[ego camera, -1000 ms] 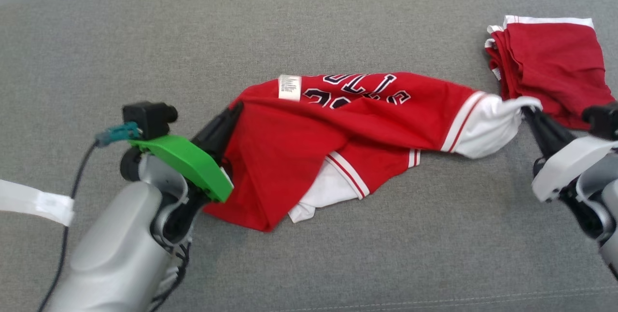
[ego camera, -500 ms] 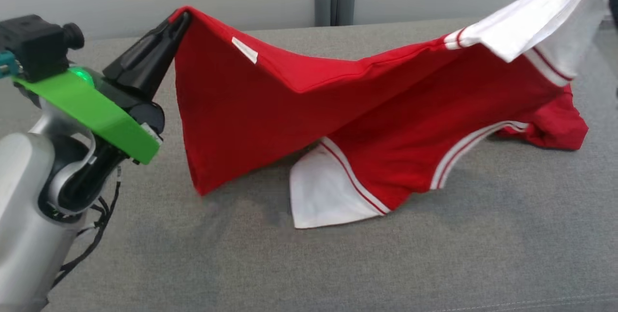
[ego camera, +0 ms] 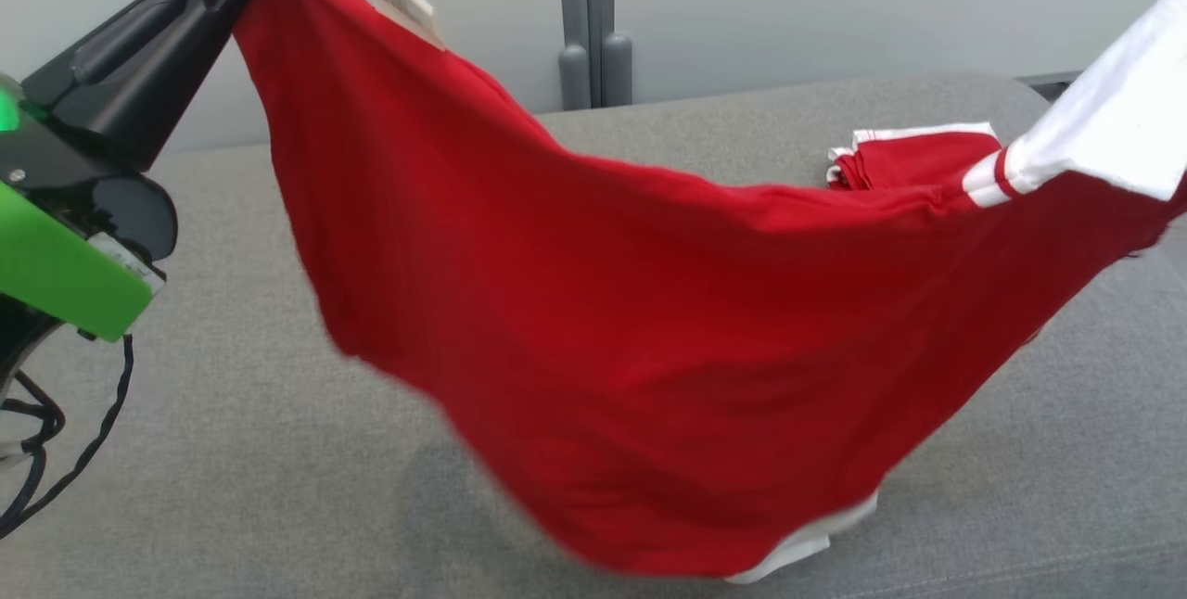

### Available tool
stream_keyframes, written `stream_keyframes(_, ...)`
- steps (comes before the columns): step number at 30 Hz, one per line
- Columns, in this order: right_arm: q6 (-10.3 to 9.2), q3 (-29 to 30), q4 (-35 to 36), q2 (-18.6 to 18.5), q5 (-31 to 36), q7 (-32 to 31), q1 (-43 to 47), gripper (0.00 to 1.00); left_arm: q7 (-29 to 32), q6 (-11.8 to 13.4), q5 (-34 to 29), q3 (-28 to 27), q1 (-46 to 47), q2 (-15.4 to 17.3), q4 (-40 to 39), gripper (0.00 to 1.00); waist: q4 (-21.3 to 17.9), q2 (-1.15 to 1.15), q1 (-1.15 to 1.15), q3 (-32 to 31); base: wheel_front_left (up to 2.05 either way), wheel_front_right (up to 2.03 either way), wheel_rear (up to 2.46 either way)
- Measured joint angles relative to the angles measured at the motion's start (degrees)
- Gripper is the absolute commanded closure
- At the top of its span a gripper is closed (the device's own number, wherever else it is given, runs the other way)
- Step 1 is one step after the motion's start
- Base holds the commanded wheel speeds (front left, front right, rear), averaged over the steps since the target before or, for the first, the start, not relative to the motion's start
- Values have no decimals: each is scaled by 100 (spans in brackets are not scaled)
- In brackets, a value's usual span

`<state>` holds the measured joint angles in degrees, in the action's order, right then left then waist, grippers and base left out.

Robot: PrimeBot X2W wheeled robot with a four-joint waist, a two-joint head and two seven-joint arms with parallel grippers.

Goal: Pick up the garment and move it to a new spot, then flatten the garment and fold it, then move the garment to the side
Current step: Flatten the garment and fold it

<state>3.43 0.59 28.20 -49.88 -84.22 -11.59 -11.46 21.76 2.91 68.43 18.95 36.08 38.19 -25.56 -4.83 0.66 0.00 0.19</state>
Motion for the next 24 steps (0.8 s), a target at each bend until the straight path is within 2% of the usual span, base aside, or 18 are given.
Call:
stream_keyframes(2, -92, -52, -112, 129, -153, -67, -7, 100, 226, 146, 45, 16, -44, 100, 167, 100, -19, 0, 0, 106, 0, 0, 0)
stream_keyframes(4, -187, -339, -272, 350, -264, -171, -64, 100, 463, 240, 54, 129, -122, 238, 533, 100, -17, 0, 0, 233, 0, 0, 0)
stream_keyframes(7, -450, -886, -646, 789, -178, -216, -481, 100, 675, 241, 82, 374, -180, 250, 1252, 100, 26, 0, 0, 452, 0, 0, 0)
stream_keyframes(9, -701, -1135, -960, 1095, 107, -169, -1061, 100, 722, 241, -144, 526, -126, 231, 1740, 100, 76, 0, 0, 599, 0, 0, 0)
stream_keyframes(12, -1223, -1268, -1489, 1585, 722, 146, -2380, 100, 622, 230, -846, 706, 334, 167, 2337, 100, 173, 0, 0, 817, 0, 0, 0)
stream_keyframes(13, -1300, -1250, -1684, 1745, 964, 309, -2885, 100, 522, 223, -1080, 733, 599, 99, 2426, 100, 210, 0, 0, 887, 0, 0, 0)
stream_keyframes(15, -1310, -1057, -2027, 2047, 1441, 754, -3814, 100, 0, 208, -1711, 661, 1296, -153, 2514, 100, 292, 0, 0, 1028, 0, 0, 0)
stream_keyframes(18, -1199, -822, -2402, 2353, 1817, 1241, -4855, 100, -733, 187, -2107, 430, 2295, -679, 2444, 100, 413, 0, 0, 1246, 0, 0, 0)
stream_keyframes(19, -1194, -820, -2454, 2414, 1834, 1299, -5097, 100, -895, 102, -2145, 408, 2505, -810, 2352, 100, 451, 0, 0, 1323, 0, 0, 0)
stream_keyframes(21, -1148, -977, -2417, 2442, 1965, 1348, -5308, 100, -1263, -90, -2292, 441, 2670, -1022, 2195, 100, 518, 0, 0, 1476, 0, 0, 0)
stream_keyframes(24, -1123, -1606, -2252, 2423, 2243, 1241, -5155, 100, -1551, -285, -2313, 613, 2389, -1061, 2065, 100, 593, 0, 0, 1717, 0, 0, 0)
